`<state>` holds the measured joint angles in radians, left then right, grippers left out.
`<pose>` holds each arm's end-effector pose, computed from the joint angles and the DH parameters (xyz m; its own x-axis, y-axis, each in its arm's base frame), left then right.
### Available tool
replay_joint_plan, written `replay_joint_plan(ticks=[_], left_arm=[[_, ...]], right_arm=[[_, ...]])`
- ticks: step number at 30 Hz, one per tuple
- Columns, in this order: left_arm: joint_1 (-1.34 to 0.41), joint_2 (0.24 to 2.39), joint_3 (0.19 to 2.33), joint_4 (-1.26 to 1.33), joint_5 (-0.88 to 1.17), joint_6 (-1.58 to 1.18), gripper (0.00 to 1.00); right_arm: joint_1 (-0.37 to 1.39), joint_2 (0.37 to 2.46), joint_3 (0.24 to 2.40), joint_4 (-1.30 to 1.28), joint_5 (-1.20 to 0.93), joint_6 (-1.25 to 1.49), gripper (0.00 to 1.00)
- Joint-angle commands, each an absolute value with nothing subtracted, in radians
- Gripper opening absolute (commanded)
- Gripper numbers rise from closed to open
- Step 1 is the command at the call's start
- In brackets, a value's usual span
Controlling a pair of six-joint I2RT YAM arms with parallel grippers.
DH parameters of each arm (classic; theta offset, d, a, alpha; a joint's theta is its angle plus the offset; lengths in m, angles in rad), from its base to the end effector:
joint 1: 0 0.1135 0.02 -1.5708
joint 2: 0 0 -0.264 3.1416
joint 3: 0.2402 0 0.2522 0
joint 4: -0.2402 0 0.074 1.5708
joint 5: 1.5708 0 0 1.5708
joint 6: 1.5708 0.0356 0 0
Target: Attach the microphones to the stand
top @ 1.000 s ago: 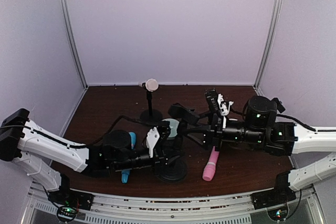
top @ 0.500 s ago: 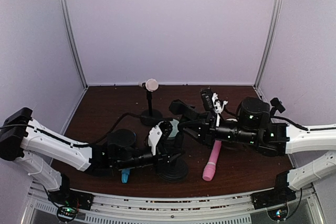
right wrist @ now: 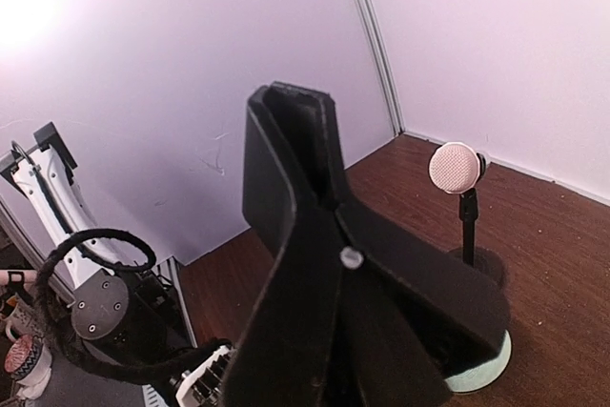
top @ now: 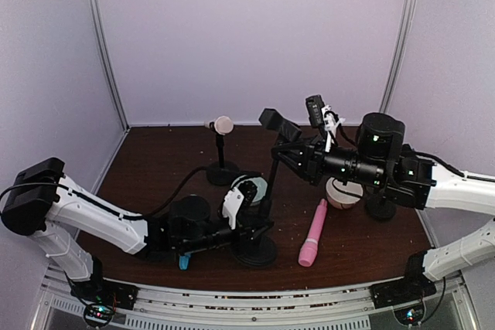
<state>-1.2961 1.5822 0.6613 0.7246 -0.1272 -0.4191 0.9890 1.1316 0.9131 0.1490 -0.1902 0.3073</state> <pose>0.0928 -0.3128 0.1974 -0.4231 0.0133 -0.9060 0.8198 0.4316 -0.3765 0.1420 0.2281 0.3504 -0.3159 0.0603 -0.9469 -0.8692 0.3817 0.3143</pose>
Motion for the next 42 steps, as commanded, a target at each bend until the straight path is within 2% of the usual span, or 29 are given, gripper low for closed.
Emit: replay_joint_plan(ticks=[1, 5, 7, 8, 12, 17, 19, 28, 36, 42], left_arm=[[-1.313, 1.605, 0.637, 0.733, -0.095, -0.442, 0.0], [-1.313, 1.644, 0.637, 0.766, -0.09, -0.459, 0.0], [-1.313, 1.651, 0.63, 0.78, -0.09, -0.463, 0.0], [-1.313, 1.648, 0.629, 0.78, -0.094, -0.463, 0.0], [-1.308, 1.631, 0.652, 0.748, -0.089, -0.451, 0.0], [-1.285, 1.605, 0.694, 0.701, -0.069, -0.461, 0.0], [-1.273, 1.591, 0.709, 0.69, -0.051, -0.462, 0.0], [-1.233, 1.546, 0.754, 0.744, 0.148, -0.481, 0.0], [-1.23, 1.573, 0.798, 0.763, 0.306, -0.468, 0.0], [-1.23, 1.567, 0.79, 0.767, 0.286, -0.468, 0.0]], right_arm=[[0.933, 1.134, 0.955, 0.227, -0.078, 0.266, 0.08], [0.918, 1.126, 0.953, 0.204, -0.072, 0.267, 0.09], [0.917, 1.117, 0.959, 0.175, -0.068, 0.256, 0.13], [0.916, 1.114, 0.96, 0.162, -0.075, 0.252, 0.17], [0.916, 1.095, 0.933, 0.126, -0.152, 0.276, 0.46], [0.918, 0.983, 0.772, 0.181, -0.239, 0.37, 0.66], [0.919, 0.924, 0.668, 0.21, -0.245, 0.39, 0.7], [0.933, 0.964, 0.491, 0.423, -0.401, 0.393, 0.71], [0.956, 1.109, 0.533, 0.591, -0.586, 0.388, 0.64], [0.98, 1.139, 0.567, 0.565, -0.605, 0.39, 0.58]])
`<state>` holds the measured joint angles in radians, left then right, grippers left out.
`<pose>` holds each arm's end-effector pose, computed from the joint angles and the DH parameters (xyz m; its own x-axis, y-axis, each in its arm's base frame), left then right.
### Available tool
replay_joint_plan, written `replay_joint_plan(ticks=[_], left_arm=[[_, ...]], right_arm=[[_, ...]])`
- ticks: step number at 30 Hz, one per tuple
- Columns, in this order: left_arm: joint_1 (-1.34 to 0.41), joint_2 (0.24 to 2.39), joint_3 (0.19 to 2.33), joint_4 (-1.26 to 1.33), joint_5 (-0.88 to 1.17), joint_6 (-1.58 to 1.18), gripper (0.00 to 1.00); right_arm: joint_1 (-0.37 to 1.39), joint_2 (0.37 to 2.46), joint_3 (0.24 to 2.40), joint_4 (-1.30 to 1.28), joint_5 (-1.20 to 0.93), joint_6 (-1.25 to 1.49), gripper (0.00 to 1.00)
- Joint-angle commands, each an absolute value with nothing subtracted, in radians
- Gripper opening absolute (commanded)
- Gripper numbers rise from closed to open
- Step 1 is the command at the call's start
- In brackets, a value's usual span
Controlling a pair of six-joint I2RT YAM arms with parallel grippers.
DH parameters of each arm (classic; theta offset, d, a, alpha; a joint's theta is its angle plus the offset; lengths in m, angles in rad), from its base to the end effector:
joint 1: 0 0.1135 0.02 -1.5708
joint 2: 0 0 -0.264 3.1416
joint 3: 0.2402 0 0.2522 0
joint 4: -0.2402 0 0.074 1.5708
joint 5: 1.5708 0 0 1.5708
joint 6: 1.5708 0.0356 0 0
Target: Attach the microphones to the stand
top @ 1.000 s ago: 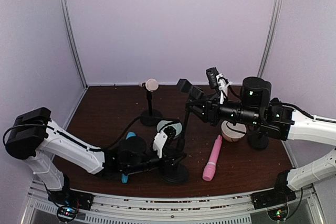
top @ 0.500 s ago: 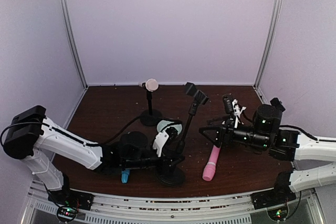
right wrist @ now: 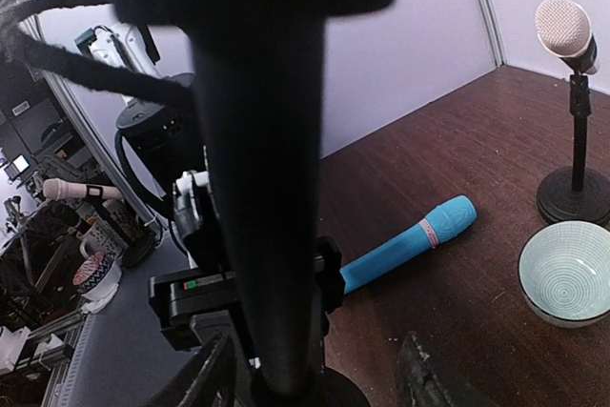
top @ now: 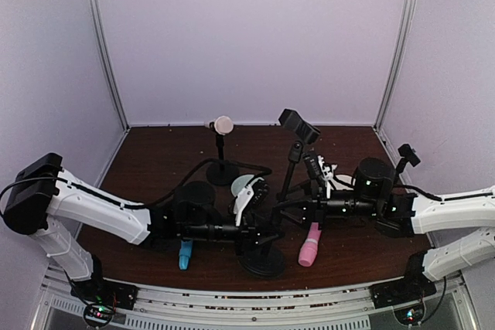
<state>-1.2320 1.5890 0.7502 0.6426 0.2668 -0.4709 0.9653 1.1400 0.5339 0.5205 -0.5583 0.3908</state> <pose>0.1040 -0.3232 0.2142 -0.5095 0.1291 -0.8507 0.8580 0.1518 -0.4908 0.1263 0.2155 0.2542 -0.4251 -0.0464 -0.9040 -0.9040 0.0719 0.4214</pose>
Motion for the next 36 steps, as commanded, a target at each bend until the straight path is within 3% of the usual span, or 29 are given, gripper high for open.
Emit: replay_joint_plan(ticks=[1, 9, 19, 23, 30, 36], left_arm=[[-1.23, 1.563, 0.787, 0.761, 0.269, -0.468, 0.0], [-1.209, 1.533, 0.749, 0.732, 0.155, -0.477, 0.0], [-1.191, 1.467, 0.674, 0.744, 0.102, -0.48, 0.0], [-1.19, 1.455, 0.671, 0.771, 0.219, -0.443, 0.0], [-1.19, 1.472, 0.681, 0.825, 0.409, -0.428, 0.0], [-1.19, 1.497, 0.682, 0.868, 0.444, -0.46, 0.0]], right_arm=[[0.984, 1.137, 0.567, 0.56, -0.604, 0.394, 0.59], [1.097, 1.076, 0.557, 0.479, -0.573, 0.449, 0.58], [1.186, 0.858, 0.537, 0.272, -0.399, 0.421, 0.58], [1.178, 0.87, 0.558, 0.184, -0.294, 0.323, 0.58], [1.131, 1.0, 0.642, 0.185, -0.352, 0.243, 0.58], [1.128, 1.061, 0.677, 0.229, -0.395, 0.246, 0.58]])
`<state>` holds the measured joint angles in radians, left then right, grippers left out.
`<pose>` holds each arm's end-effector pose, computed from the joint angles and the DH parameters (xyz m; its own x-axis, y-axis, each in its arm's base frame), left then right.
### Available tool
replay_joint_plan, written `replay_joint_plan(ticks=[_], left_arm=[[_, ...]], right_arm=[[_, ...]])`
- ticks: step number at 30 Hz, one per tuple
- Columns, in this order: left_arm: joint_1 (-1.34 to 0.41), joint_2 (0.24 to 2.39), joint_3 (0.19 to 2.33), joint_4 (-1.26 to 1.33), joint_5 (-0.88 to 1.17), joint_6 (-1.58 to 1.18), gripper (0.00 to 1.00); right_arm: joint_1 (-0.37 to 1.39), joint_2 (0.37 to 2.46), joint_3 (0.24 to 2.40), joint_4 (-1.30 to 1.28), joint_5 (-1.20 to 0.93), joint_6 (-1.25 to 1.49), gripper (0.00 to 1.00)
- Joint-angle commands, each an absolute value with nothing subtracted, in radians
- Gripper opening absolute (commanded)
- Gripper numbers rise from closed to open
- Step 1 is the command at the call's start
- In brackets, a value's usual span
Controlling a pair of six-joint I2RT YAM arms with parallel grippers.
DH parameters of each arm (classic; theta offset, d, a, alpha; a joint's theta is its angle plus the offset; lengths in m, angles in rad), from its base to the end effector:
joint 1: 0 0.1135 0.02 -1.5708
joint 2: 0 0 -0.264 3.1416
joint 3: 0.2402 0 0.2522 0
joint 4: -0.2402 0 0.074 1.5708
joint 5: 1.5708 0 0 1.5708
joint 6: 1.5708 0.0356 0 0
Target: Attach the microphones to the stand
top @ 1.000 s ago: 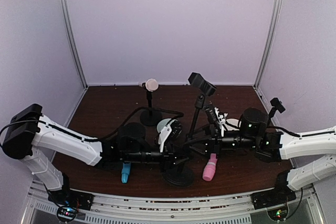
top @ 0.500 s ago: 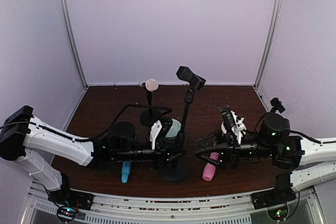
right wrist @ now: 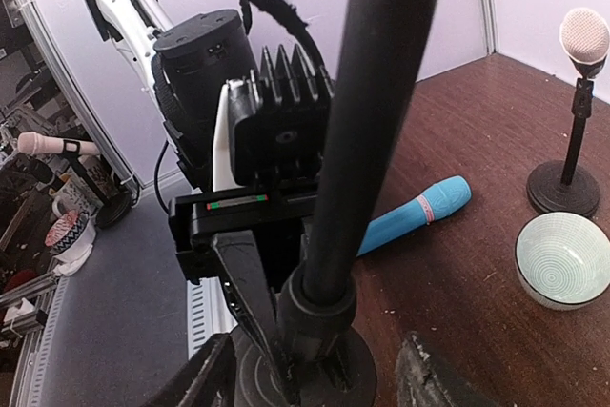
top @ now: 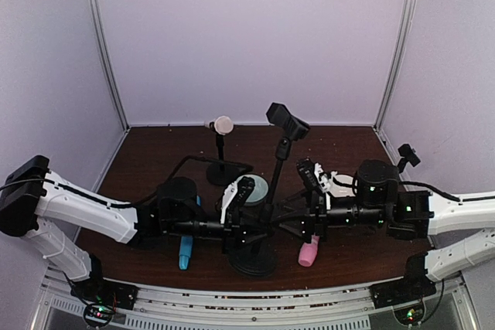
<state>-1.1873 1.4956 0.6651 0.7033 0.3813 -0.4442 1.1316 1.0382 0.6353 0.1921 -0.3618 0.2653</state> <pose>0.1059 -0.2979 0.2228 -0.4721 0.1041 -0.8754 0.8815 0.0550 -0.4689 0.0905 0.2223 0.2776 -0.3464 -0.1606 -0.9242 -0.9356 0.1311 0.3279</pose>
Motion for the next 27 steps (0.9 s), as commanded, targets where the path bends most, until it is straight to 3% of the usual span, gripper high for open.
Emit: replay_joint_plan(ticks=[1, 7, 14, 17, 20, 24, 27], left_arm=[[-1.19, 1.501, 0.681, 0.876, 0.446, -0.463, 0.0], [-1.19, 1.52, 0.694, 0.879, 0.457, -0.473, 0.0], [-1.19, 1.518, 0.706, 0.817, 0.369, -0.468, 0.0], [-1.194, 1.51, 0.701, 0.772, 0.173, -0.47, 0.0], [-1.224, 1.511, 0.742, 0.637, -0.15, -0.431, 0.0], [-1.239, 1.531, 0.744, 0.64, -0.316, -0.414, 0.0], [-1.237, 1.519, 0.727, 0.643, -0.302, -0.409, 0.0]], right_arm=[[1.128, 1.066, 0.678, 0.238, -0.399, 0.248, 0.58], [1.127, 1.089, 0.668, 0.301, -0.408, 0.251, 0.5], [1.133, 1.109, 0.657, 0.364, -0.344, 0.303, 0.18], [1.168, 1.127, 0.663, 0.343, -0.169, 0.345, 0.05], [1.245, 1.175, 0.735, 0.171, 0.287, 0.493, 0.0], [1.321, 1.24, 0.825, 0.042, 0.56, 0.587, 0.01], [1.309, 1.199, 0.81, 0.087, 0.459, 0.505, 0.31]])
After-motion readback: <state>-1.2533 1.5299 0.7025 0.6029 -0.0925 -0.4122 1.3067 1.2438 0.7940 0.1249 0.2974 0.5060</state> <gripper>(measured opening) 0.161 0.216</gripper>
